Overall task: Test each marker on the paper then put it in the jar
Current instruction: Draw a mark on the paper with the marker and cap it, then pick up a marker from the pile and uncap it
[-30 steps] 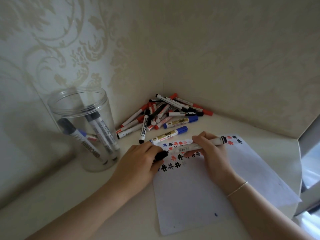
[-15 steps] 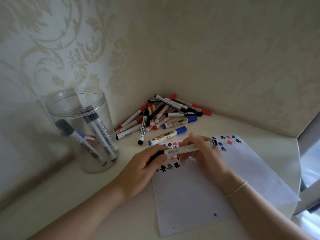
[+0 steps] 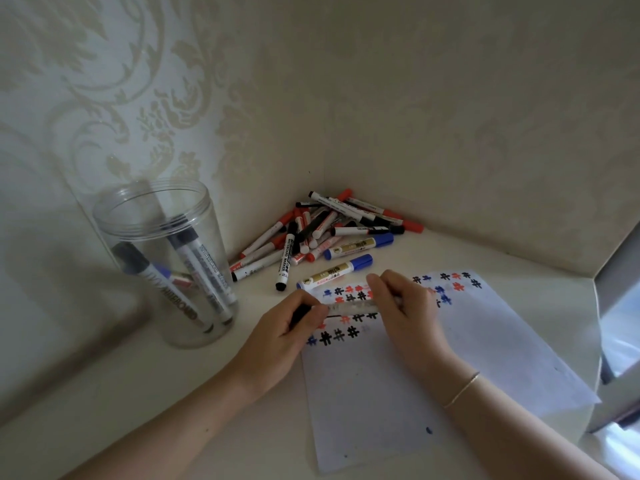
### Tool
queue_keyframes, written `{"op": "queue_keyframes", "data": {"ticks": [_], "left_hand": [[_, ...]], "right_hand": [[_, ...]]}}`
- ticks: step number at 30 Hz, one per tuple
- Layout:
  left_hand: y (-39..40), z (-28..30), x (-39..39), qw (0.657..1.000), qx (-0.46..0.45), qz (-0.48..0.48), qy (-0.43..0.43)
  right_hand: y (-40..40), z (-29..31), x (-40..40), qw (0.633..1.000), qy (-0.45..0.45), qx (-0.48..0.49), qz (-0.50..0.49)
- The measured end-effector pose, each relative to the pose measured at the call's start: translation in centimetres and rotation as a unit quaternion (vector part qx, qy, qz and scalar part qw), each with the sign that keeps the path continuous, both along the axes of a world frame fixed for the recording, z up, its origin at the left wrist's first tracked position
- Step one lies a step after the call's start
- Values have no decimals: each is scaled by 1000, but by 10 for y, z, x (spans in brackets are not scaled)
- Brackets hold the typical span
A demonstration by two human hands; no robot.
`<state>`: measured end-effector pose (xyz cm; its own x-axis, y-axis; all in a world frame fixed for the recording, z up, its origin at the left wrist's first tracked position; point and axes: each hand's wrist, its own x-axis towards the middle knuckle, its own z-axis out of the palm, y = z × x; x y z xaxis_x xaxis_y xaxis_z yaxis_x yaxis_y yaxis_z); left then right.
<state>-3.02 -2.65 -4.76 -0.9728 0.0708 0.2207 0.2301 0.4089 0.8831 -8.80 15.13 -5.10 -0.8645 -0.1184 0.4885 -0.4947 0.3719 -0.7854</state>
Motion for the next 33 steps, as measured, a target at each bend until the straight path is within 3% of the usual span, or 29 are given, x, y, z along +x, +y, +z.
{"op": "queue_keyframes", "data": {"ticks": [4, 6, 9, 11, 12, 13, 14, 15, 17, 20, 22, 25, 27, 30, 33], "left_hand": [[2, 11, 6, 999, -1, 12, 43], [1, 32, 9, 992, -32, 33, 120], [-10, 79, 15, 946, -127, 82, 287], [-20, 114, 23, 905, -164, 131, 371], [-26, 133, 29, 884, -169, 160, 404], [-32, 151, 34, 869, -166, 191, 426], [-40, 168, 38, 857, -164, 220, 436], [-48, 183, 40, 846, -170, 248, 440], [-64, 207, 41, 830, -211, 293, 426], [-83, 229, 29, 840, -284, 331, 323], [-90, 232, 19, 876, -303, 305, 216], [-99, 222, 3, 915, -333, 226, 41], [-102, 213, -5, 923, -344, 157, -76], [-102, 200, -15, 892, -405, 75, -185], [-100, 197, -19, 858, -451, 42, -242]], "right_hand": [[-2, 10, -1, 999, -31, 1, 8], [-8, 22, -2, 994, -80, -55, 39], [-23, 47, -6, 964, -148, -181, 128], [-32, 61, -17, 951, -177, -198, 159], [-37, 65, -25, 963, -170, -149, 148], [-41, 68, -34, 983, -140, -33, 114], [-43, 67, -42, 983, -90, 141, 81], [-45, 66, -48, 948, -33, 314, 53], [-47, 58, -57, 848, 30, 526, 46], [-55, 48, -61, 746, 52, 662, 44], [-60, 45, -61, 722, 87, 685, 39], [-60, 50, -62, 764, 115, 633, 54], [-61, 58, -61, 839, 114, 529, 57], [-63, 73, -57, 939, 68, 332, 59], [-66, 88, -55, 986, -50, 143, 63]]}}
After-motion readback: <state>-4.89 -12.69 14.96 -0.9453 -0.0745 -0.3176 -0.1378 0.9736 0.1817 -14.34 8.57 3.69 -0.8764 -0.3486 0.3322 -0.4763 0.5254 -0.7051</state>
